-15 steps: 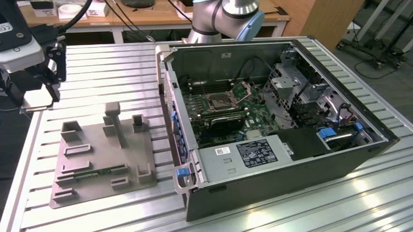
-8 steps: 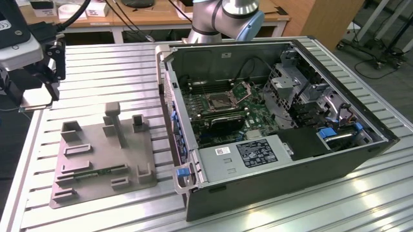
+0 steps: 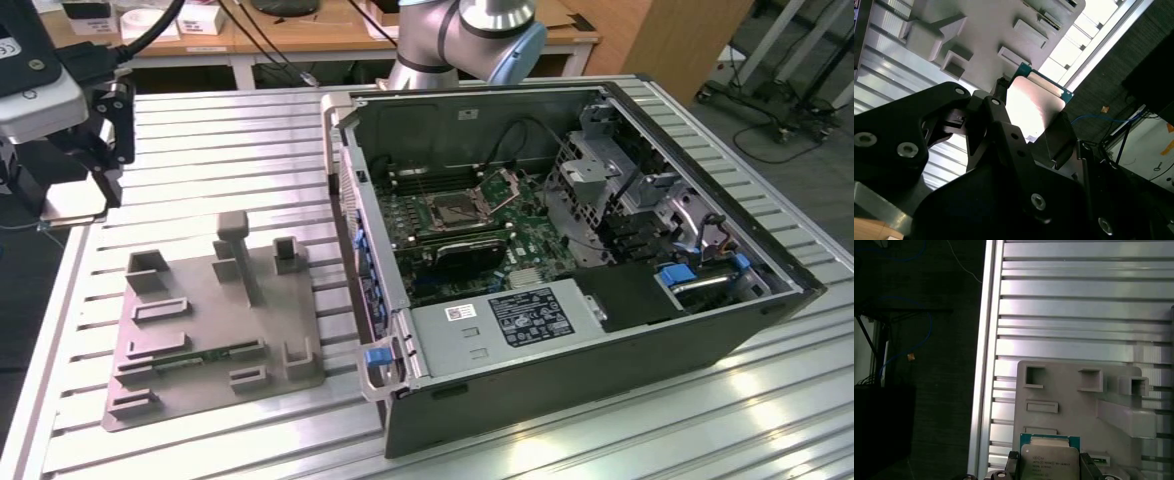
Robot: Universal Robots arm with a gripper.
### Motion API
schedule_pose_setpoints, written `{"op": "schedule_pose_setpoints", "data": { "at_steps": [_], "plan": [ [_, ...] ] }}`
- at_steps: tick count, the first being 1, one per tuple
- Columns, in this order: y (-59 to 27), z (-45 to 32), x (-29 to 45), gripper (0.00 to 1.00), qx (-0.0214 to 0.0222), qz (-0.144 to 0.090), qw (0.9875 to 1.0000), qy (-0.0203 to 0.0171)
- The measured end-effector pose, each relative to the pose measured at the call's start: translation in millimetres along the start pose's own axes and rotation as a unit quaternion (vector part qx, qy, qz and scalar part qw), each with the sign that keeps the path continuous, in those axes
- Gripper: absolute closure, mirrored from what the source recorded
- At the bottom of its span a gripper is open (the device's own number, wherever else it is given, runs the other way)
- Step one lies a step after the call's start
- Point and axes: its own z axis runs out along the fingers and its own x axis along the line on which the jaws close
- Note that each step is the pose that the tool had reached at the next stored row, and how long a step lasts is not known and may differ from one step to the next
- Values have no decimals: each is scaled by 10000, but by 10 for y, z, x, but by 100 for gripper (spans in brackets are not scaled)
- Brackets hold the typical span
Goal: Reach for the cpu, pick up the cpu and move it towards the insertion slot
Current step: 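Pick up the cpu and move it towards the insertion slot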
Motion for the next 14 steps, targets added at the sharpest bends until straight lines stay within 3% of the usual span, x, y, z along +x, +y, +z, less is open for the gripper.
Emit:
{"op": "schedule_pose_setpoints", "data": {
  "at_steps": [14],
  "plan": [
    [-6, -14, -17, 45, 0, 1, 10000, 0]
  ]
}}
